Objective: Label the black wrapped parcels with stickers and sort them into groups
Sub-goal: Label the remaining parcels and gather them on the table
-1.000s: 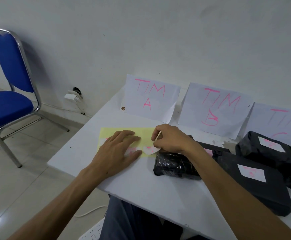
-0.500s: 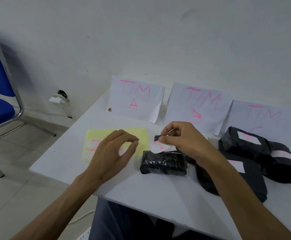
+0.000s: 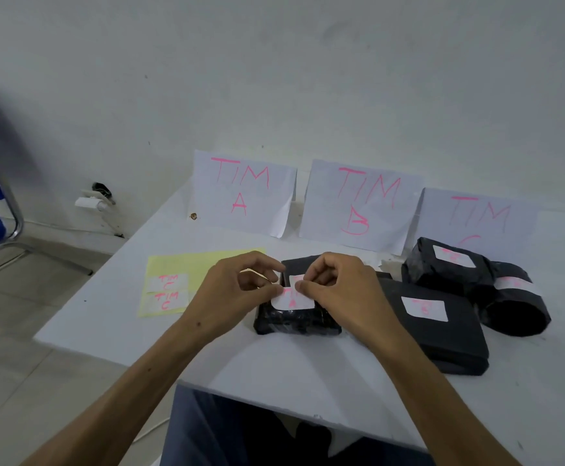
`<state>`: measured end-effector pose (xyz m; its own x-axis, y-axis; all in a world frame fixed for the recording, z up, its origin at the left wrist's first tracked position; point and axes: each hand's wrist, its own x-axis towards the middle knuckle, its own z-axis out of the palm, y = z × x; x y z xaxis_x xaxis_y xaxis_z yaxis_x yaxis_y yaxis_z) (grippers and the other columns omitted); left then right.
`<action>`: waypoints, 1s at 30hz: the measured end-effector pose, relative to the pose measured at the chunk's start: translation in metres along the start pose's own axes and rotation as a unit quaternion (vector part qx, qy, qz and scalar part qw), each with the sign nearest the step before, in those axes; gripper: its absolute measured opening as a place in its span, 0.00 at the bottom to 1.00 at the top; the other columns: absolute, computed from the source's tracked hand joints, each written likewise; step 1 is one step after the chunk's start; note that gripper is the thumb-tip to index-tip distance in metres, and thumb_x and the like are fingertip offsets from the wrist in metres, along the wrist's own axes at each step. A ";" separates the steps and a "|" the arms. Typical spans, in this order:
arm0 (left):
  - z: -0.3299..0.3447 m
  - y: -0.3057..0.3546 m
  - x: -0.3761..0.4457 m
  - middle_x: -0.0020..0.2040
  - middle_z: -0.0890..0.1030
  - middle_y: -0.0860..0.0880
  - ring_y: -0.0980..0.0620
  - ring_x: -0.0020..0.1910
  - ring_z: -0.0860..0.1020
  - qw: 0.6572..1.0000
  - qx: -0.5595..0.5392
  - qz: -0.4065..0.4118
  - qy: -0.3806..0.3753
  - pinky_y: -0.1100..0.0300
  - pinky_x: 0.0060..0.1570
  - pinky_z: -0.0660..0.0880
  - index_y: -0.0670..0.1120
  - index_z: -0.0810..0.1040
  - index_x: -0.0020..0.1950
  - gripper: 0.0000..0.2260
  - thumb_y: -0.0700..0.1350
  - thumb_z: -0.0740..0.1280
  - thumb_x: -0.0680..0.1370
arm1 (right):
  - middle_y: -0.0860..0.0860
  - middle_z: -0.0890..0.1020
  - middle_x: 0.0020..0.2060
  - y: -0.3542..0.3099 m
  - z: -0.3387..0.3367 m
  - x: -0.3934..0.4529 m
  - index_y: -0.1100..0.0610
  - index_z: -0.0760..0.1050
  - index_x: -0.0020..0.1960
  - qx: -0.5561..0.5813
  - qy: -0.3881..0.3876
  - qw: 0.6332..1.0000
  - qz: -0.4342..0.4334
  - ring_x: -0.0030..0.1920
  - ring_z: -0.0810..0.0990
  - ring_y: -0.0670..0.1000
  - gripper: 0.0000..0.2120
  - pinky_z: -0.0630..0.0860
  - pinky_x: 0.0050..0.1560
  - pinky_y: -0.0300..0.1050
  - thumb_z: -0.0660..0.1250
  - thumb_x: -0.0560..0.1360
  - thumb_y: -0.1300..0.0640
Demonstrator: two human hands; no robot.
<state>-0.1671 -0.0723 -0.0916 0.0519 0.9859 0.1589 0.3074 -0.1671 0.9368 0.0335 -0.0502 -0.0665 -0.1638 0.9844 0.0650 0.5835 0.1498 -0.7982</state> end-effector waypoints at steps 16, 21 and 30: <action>0.001 -0.016 -0.008 0.54 0.79 0.60 0.58 0.57 0.78 0.972 0.202 0.110 -0.038 0.70 0.48 0.72 0.61 0.85 0.53 0.10 0.47 0.71 0.78 | 0.43 0.77 0.45 0.009 -0.012 -0.007 0.45 0.83 0.46 -0.126 -0.057 0.987 -0.085 0.44 0.76 0.39 0.03 0.69 0.43 0.28 0.73 0.76 0.53; -0.001 -0.024 -0.015 0.57 0.81 0.61 0.60 0.57 0.79 0.988 0.139 0.055 -0.032 0.63 0.53 0.79 0.61 0.84 0.61 0.12 0.48 0.71 0.79 | 0.40 0.81 0.49 0.021 -0.017 -0.011 0.44 0.86 0.53 -0.120 -0.057 0.984 -0.115 0.52 0.77 0.39 0.07 0.68 0.51 0.27 0.72 0.77 0.53; 0.000 -0.031 -0.021 0.62 0.79 0.63 0.63 0.57 0.78 0.973 0.207 0.099 -0.041 0.68 0.57 0.75 0.60 0.76 0.71 0.17 0.51 0.66 0.82 | 0.37 0.80 0.52 0.025 -0.017 -0.014 0.39 0.84 0.58 -0.198 -0.041 0.968 -0.152 0.56 0.73 0.40 0.11 0.71 0.53 0.37 0.70 0.77 0.42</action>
<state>-0.1773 -0.0879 -0.1242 0.2199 0.9341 0.2813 0.6383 -0.3558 0.6826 0.0635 -0.0585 -0.0771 -0.4281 0.8814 0.1995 0.7554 0.4702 -0.4565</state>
